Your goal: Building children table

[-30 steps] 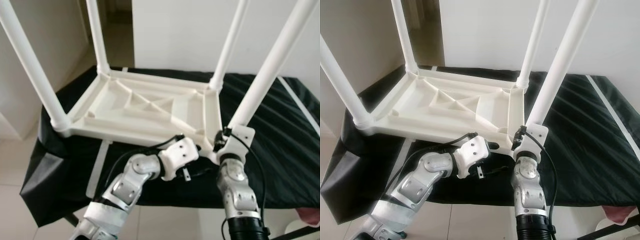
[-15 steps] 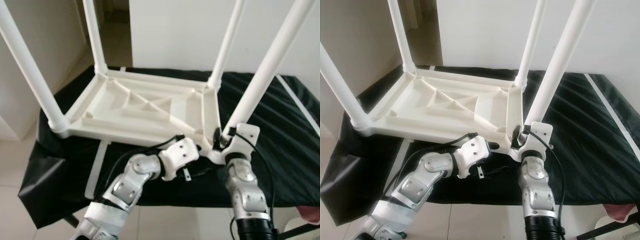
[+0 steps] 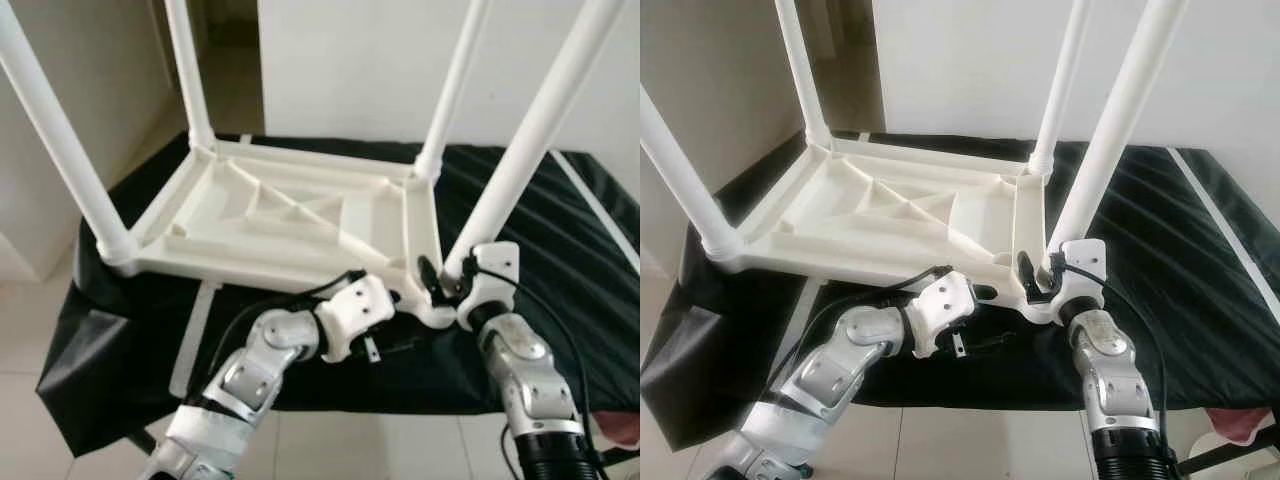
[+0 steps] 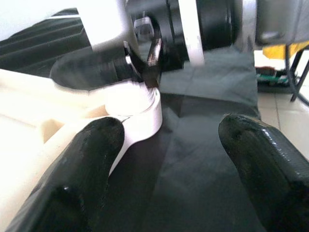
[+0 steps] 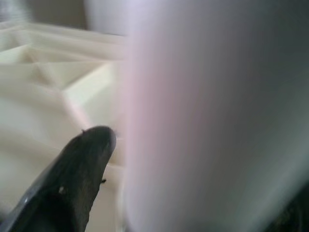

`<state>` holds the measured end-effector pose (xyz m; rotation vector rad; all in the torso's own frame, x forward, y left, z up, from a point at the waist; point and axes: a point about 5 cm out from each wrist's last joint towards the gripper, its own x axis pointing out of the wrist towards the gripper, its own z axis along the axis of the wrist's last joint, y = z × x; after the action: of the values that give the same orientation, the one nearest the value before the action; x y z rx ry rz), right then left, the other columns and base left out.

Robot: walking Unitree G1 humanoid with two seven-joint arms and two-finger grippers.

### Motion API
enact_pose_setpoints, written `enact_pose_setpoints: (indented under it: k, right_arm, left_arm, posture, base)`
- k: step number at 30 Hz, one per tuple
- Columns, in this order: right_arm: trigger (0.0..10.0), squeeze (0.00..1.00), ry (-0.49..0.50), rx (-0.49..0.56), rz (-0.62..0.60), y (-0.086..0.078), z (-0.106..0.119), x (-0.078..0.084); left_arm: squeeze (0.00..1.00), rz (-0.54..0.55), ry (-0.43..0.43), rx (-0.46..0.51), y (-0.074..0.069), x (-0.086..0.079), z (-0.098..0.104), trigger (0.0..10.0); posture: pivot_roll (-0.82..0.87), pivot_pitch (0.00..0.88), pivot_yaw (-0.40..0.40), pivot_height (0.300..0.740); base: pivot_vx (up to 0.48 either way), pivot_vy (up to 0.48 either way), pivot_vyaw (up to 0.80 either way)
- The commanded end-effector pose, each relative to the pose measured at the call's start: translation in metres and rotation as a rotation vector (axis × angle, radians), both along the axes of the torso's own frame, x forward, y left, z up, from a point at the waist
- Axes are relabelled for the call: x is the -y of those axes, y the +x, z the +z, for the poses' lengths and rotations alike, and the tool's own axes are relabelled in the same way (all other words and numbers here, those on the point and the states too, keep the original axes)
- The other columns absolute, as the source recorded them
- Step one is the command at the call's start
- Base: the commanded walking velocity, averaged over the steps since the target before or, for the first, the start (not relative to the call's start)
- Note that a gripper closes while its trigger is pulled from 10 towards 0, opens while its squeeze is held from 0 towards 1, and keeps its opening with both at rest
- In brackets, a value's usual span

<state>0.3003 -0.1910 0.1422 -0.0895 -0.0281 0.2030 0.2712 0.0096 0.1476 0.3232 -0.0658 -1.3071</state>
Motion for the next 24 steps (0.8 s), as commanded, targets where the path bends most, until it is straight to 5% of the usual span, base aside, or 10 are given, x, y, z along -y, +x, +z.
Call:
enact_pose_setpoints:
  k: [1,9,10,11,12,13,14,24]
  right_arm:
    - [10.0,0.0,-0.037,-0.017,0.063,0.002,-0.003,0.007]
    - [9.8,0.0,-0.099,-0.034,0.192,0.009,-0.005,0.013]
    - [4.5,0.0,-0.103,-0.032,0.211,0.009,-0.005,0.013]
    - [4.5,0.0,-0.103,-0.032,0.211,0.009,-0.005,0.013]
    - [3.0,0.0,-0.105,-0.03,0.225,0.01,-0.005,0.013]
    - [3.0,0.0,-0.105,-0.03,0.225,0.01,-0.005,0.013]
    - [0.0,0.0,-0.106,-0.038,0.241,0.01,-0.008,0.016]
    - [0.0,0.0,-0.096,-0.062,0.239,0.004,-0.018,0.022]
  left_arm:
    - [0.0,0.005,-0.011,0.004,0.0,-0.006,0.001,10.0]
    - [0.0,0.02,-0.004,-0.028,-0.001,-0.009,-0.006,10.0]
    - [0.0,0.019,-0.002,-0.023,-0.001,-0.009,-0.006,10.0]
    - [0.0,0.019,-0.002,-0.023,-0.001,-0.009,-0.006,10.0]
    - [0.0,0.02,-0.001,-0.022,-0.001,-0.009,-0.006,10.0]
    - [0.0,0.02,-0.001,-0.022,-0.001,-0.009,-0.006,10.0]
    - [0.0,0.026,-0.003,-0.019,0.0,-0.009,-0.005,10.0]
    - [0.0,0.029,0.006,-0.012,0.001,-0.008,-0.005,10.0]
  posture:
    - [0.04,0.0,-0.049,0.74]
    - [0.04,0.0,-0.049,0.74]
    - [0.05,0.0,-0.049,0.74]
    - [0.05,0.0,-0.049,0.74]
    - [0.05,0.0,-0.049,0.74]
    - [0.05,0.0,-0.049,0.74]
    - [0.05,0.0,-0.051,0.74]
    - [0.05,0.0,-0.047,0.74]
  base:
    - [0.0,0.0,0.0]
    - [0.0,0.0,0.0]
    - [0.0,0.0,0.0]
    - [0.0,0.0,0.0]
    - [0.0,0.0,0.0]
    - [0.0,0.0,0.0]
    - [0.0,0.0,0.0]
    - [0.0,0.0,0.0]
